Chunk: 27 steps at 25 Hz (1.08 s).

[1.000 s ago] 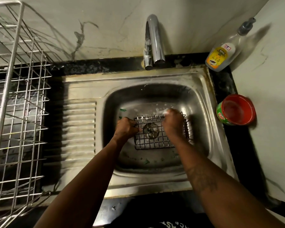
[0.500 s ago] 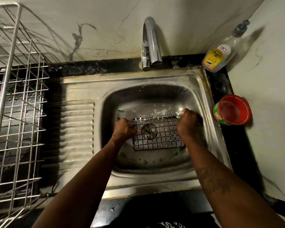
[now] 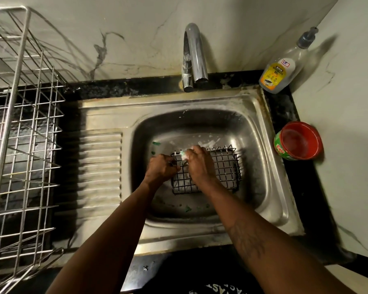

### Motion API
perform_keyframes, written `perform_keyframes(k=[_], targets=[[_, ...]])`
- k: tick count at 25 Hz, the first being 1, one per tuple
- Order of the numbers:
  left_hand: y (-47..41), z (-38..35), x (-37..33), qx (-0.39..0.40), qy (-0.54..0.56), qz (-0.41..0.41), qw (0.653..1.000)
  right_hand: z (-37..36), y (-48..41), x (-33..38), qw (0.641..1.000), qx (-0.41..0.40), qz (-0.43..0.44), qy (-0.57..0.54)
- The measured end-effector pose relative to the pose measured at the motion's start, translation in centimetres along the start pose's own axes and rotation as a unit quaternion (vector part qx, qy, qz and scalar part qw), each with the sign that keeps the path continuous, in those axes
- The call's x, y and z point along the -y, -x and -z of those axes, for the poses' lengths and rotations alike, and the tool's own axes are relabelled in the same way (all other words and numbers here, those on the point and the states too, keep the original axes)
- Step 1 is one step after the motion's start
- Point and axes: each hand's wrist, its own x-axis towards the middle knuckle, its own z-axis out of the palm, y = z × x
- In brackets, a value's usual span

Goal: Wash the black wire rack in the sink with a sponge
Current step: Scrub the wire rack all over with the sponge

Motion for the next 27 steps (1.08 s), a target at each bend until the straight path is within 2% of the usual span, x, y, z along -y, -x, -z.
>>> perform_keyframes(k=[5,8,12,16,22,24,27], targets=[[0.1,0.5,0.3,-0.013,-0.003,-0.015,1.000,2.0,-0.3,-5.9,0.998,0.002,-0.056,0.010],[-0.4,1.0,0.7,-0.041,0.015,-0.003,0.999,2.7,-2.1,-8.0,0.998,0.006,-0.061,-0.008],[-1.2,1.6,1.0,-0.059,0.061,0.020,0.996,2.2,-3.8,-4.9,0.999,0.009,-0.046,-0.023],[-1.8,2.0,0.9,-0.043,0.046,0.012,0.998,1.1,-4.7,-0.8,0.994,-0.010,-0.082,-0.075],[-2.5,1.9,1.1,-0.041,0.009,0.003,0.999,-2.2,-4.5,4.0,0.988,0.086,0.036,-0.122],[-2.6,1.8,1.1,-0.032,0.005,0.018,0.999,-1.8,-4.7,2.7,0.992,0.053,0.018,-0.116],[-2.6,1.6,1.0,-0.029,0.056,0.050,0.997,0.7,-4.6,-2.8,0.988,-0.010,-0.101,-0.120]])
